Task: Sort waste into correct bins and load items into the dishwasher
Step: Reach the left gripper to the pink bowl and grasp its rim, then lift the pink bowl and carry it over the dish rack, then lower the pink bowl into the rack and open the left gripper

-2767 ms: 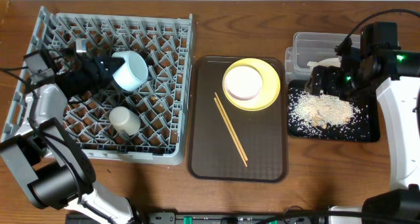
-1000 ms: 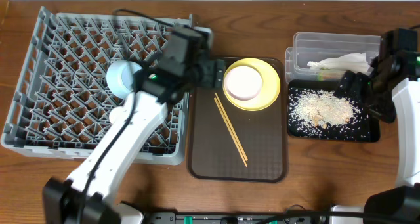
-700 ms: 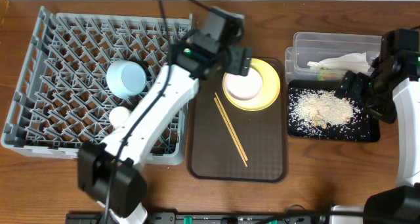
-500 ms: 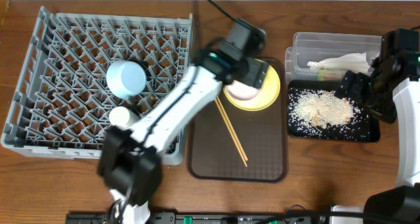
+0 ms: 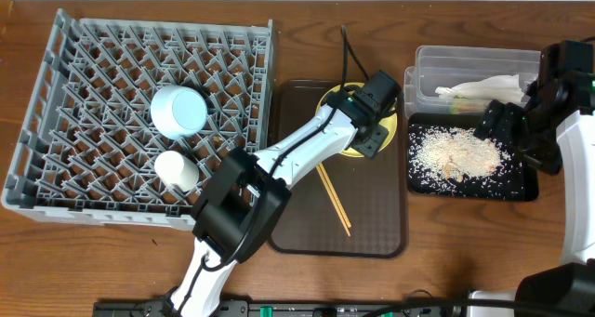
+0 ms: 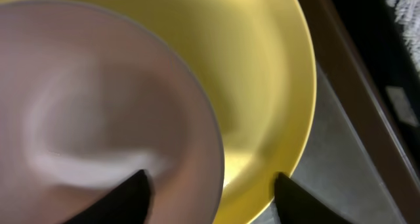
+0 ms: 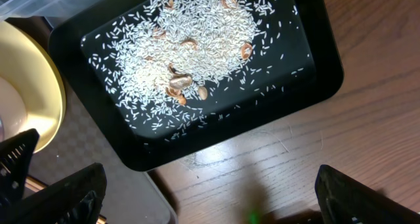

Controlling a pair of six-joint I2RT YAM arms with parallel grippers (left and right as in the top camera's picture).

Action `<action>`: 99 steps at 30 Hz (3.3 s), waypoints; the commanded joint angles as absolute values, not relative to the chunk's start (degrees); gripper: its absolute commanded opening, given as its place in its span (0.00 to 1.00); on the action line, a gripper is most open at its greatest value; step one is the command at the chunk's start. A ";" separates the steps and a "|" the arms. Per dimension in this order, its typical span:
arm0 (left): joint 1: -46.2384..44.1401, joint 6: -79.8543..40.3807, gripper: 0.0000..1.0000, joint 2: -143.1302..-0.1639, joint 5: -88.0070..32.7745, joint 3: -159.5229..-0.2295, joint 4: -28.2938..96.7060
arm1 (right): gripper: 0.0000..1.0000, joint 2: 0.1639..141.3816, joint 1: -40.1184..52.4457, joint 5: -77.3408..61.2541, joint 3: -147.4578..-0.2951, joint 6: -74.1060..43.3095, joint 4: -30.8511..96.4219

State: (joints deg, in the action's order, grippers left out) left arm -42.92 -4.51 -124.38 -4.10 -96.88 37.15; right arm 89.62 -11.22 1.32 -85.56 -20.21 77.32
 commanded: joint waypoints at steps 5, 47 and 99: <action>-42.85 -4.12 0.30 -124.75 -3.38 -97.17 37.85 | 0.99 89.47 -11.73 1.91 -86.54 -20.10 77.62; -34.96 -0.36 0.07 -106.24 -3.79 -97.71 40.07 | 0.99 89.47 -11.73 1.91 -86.54 -20.08 78.08; 14.44 -11.51 0.08 -121.25 -74.67 -97.67 36.88 | 0.99 89.47 -11.73 1.91 -86.54 -20.10 78.78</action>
State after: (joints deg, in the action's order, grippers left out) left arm 13.17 -10.85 -120.25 -77.19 -97.17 37.01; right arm 89.62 -11.22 1.32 -85.56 -20.18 78.59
